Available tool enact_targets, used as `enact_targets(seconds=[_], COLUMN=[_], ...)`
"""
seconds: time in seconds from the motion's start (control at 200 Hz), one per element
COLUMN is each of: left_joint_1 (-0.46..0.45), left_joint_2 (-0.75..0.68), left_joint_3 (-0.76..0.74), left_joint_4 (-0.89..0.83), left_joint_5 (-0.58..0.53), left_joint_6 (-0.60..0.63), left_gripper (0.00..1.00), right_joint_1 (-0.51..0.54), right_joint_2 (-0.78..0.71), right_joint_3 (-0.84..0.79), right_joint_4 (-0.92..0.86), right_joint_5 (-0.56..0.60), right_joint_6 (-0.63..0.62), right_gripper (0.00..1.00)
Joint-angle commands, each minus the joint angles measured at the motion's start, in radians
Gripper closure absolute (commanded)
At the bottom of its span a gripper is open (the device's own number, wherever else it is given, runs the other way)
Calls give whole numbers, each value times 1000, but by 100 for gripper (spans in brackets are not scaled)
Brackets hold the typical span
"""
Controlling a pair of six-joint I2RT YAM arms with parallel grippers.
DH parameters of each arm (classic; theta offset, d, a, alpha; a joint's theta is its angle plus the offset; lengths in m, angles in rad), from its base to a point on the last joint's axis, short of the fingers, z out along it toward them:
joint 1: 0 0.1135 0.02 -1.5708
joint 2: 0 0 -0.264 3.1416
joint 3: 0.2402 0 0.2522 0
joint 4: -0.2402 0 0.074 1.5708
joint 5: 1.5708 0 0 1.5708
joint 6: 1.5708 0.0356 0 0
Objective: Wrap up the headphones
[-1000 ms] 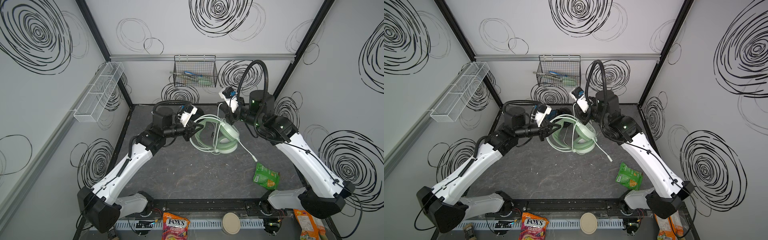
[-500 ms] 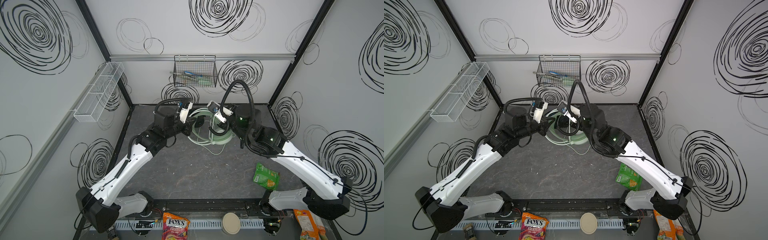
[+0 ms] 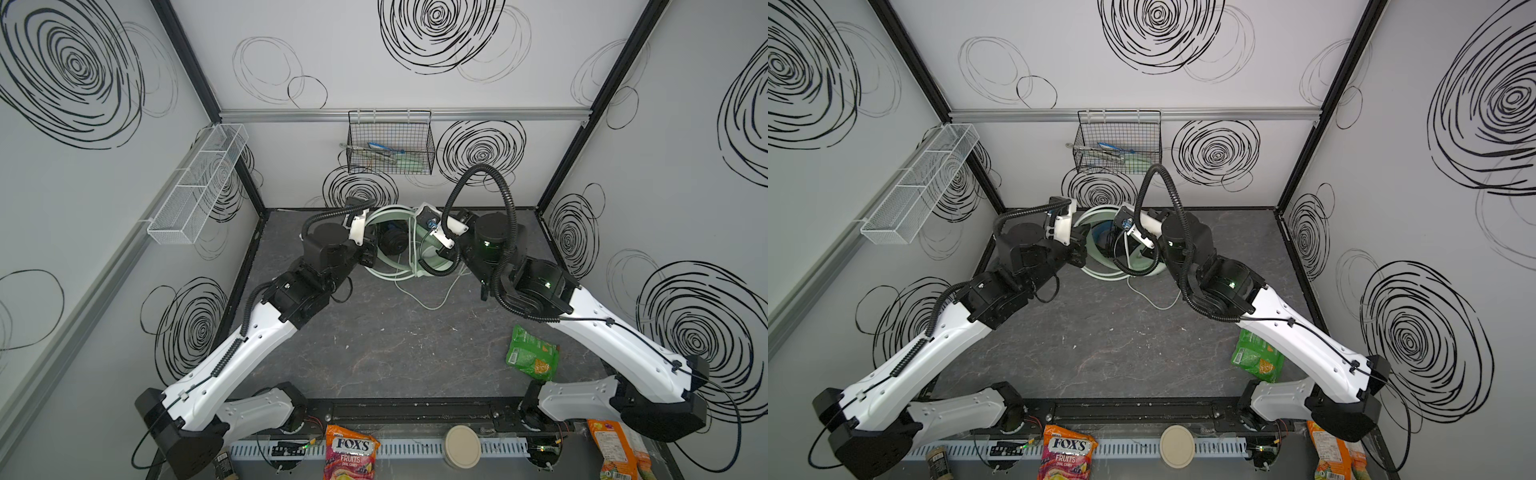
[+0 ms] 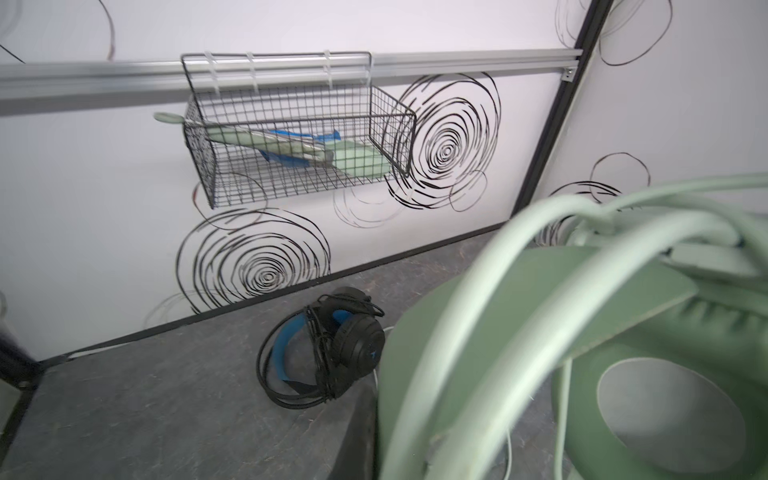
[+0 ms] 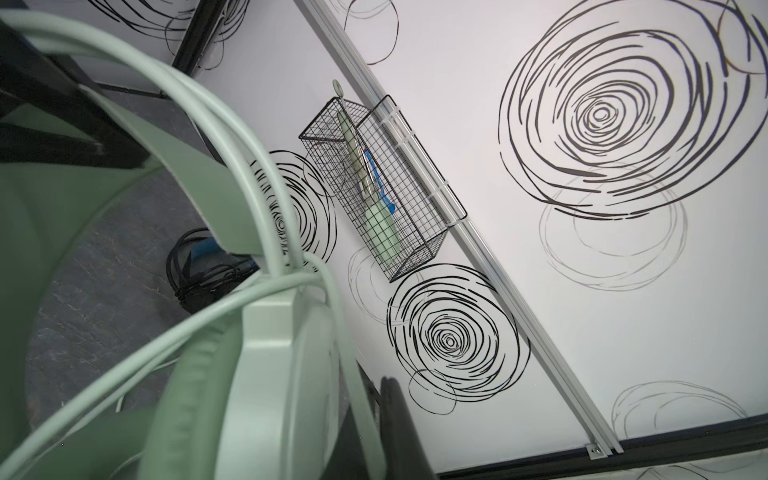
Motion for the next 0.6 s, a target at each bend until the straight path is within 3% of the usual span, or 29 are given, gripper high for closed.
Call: enact_targets(seconds=[0.0, 0.375, 0.595], left_joint_1=[-39, -64, -51], left_joint_2=[9, 61, 52], left_joint_3=[-8, 13, 33], left_joint_4=[182, 350, 471], left_joint_5=[-350, -544, -602], left_joint_6=[45, 125, 276], left_gripper=[100, 100, 100], right_joint_1=[31, 77, 71], right_joint_2=[-42, 20, 19], right_joint_3=[64, 144, 138], right_joint_4=[44, -75, -105], right_joint_5=[-24, 47, 107], right_joint_6=[50, 166, 177], right_gripper=[90, 90, 90])
